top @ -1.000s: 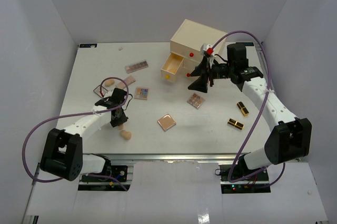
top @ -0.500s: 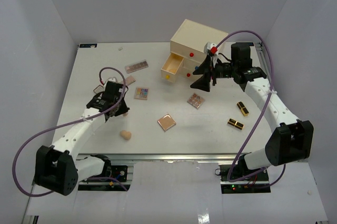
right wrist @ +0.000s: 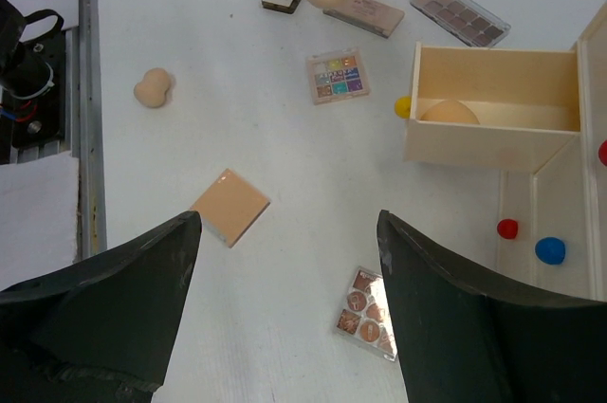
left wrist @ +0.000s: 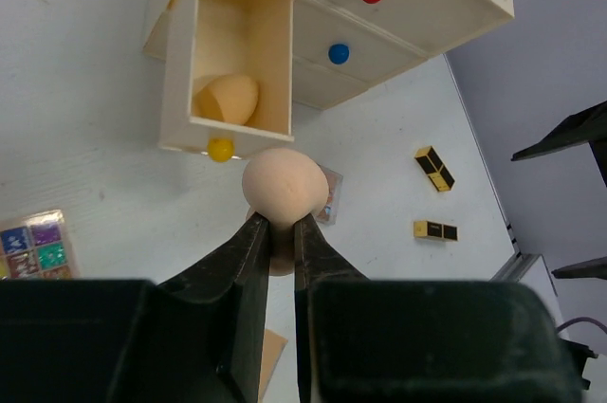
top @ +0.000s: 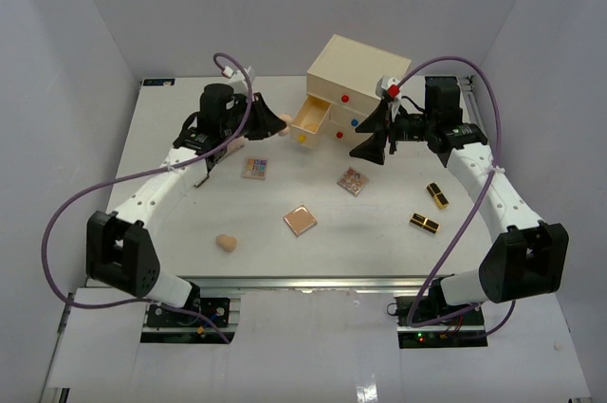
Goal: Organize the makeup
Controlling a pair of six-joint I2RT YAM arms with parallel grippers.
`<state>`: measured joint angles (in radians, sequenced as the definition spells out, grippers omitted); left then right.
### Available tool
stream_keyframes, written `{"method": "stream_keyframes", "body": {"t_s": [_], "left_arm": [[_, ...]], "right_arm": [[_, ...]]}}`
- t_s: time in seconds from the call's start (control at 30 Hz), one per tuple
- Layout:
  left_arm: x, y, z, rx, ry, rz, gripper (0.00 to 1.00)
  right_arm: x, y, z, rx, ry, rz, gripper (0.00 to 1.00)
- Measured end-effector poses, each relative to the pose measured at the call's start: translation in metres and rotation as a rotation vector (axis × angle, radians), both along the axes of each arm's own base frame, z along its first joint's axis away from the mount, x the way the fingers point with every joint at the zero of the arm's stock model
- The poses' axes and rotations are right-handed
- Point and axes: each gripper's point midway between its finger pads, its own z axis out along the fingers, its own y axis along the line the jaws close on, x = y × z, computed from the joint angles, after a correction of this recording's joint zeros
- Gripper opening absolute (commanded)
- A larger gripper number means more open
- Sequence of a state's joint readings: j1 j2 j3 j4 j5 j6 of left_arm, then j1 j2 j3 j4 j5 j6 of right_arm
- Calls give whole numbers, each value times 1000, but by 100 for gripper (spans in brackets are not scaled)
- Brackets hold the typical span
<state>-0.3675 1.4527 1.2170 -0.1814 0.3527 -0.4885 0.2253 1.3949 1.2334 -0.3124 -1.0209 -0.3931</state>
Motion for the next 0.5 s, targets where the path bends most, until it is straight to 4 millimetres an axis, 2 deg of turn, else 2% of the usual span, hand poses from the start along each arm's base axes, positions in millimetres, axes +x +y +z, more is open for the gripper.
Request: {"method": "stream_keyframes", "body": {"t_s": [0.07, 0.27, 0.5], "left_arm": [[9, -12, -5, 7, 19, -23, 0], [63, -61, -8, 13, -22, -69, 0], [105, -91, -22, 64, -32, -53, 5]], "right_arm": [[1, -2, -1, -1, 3, -6, 82], [4, -6, -2, -1, 2, -18, 82], [5, -8, -2, -1, 1, -25, 82]]}}
